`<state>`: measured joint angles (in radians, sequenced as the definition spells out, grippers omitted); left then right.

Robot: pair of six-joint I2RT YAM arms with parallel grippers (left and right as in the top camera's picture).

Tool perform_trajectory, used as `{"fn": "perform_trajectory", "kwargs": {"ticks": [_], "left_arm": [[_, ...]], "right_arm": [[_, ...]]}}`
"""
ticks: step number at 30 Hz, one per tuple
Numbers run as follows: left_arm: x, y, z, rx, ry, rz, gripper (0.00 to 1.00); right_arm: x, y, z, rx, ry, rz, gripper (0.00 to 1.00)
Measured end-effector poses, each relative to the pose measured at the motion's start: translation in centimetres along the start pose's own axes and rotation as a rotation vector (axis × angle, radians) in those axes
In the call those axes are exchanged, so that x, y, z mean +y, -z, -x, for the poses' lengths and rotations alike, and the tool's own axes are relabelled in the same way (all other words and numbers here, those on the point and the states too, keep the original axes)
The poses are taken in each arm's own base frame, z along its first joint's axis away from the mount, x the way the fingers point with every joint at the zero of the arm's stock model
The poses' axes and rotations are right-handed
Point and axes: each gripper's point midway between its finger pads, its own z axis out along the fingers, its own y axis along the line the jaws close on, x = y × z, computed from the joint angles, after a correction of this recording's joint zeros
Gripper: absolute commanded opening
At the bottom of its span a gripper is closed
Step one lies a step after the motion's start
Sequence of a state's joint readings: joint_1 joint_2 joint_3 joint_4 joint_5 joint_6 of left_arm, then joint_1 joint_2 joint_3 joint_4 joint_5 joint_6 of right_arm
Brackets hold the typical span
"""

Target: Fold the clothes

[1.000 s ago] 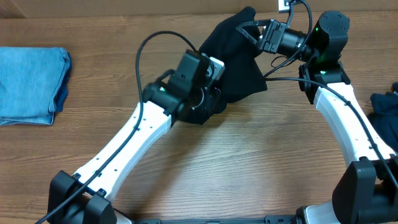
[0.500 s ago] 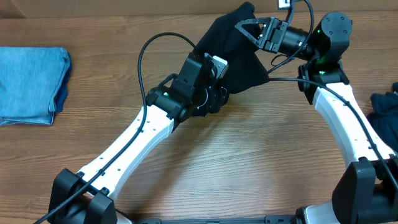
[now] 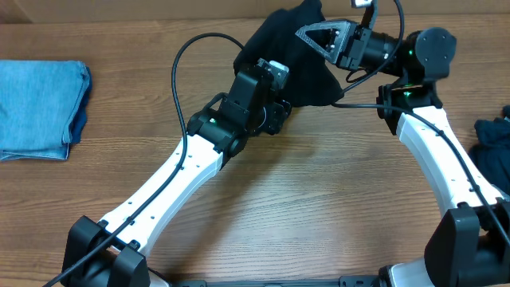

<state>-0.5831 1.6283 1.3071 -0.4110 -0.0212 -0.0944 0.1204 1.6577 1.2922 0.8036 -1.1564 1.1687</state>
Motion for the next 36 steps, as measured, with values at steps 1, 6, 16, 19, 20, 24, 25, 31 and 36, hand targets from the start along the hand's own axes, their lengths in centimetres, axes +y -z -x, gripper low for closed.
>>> {"fn": "perform_trajectory", "kwargs": {"ticks": [1,6,16,19,20,24,25,31,36], "left_arm": [[0.2,0.0,0.0,-0.002,0.0,0.009,0.57],[0.5,0.0,0.6,-0.028,-0.009,0.031,0.06],[2.0,0.1,1.1,-0.049,-0.011,0.118,0.04],[2.6,1.0,1.0,-0.045,-0.011,0.154,0.04],[2.8,1.6,1.0,-0.045,-0.011,0.165,0.04],[3.3,5.4,1.8,-0.078,-0.008,0.188,0.04],[3.4,6.4,1.9,-0.085,-0.007,0.193,0.04],[4.5,11.6,1.5,-0.099,-0.004,0.249,0.04],[5.6,13.0,0.9,-0.085,-0.008,0.316,0.04]], "right_arm": [[0.4,0.0,0.0,0.005,-0.002,0.011,0.05],[0.8,0.0,-0.2,0.019,-0.047,0.023,0.05],[1.0,0.0,-0.8,0.055,-0.07,0.033,0.05],[0.3,0.1,-1.5,0.088,-0.123,0.012,0.05],[-0.2,0.2,-1.9,0.102,-0.157,-0.005,0.05],[-3.3,0.9,-3.5,0.128,-0.307,-0.106,0.07],[-4.2,1.2,-4.0,0.127,-0.334,-0.138,0.07],[-9.3,3.7,-6.1,0.103,-0.363,-0.35,0.1],[-12.3,5.4,-8.0,0.116,-0.356,-0.523,0.11]]}}
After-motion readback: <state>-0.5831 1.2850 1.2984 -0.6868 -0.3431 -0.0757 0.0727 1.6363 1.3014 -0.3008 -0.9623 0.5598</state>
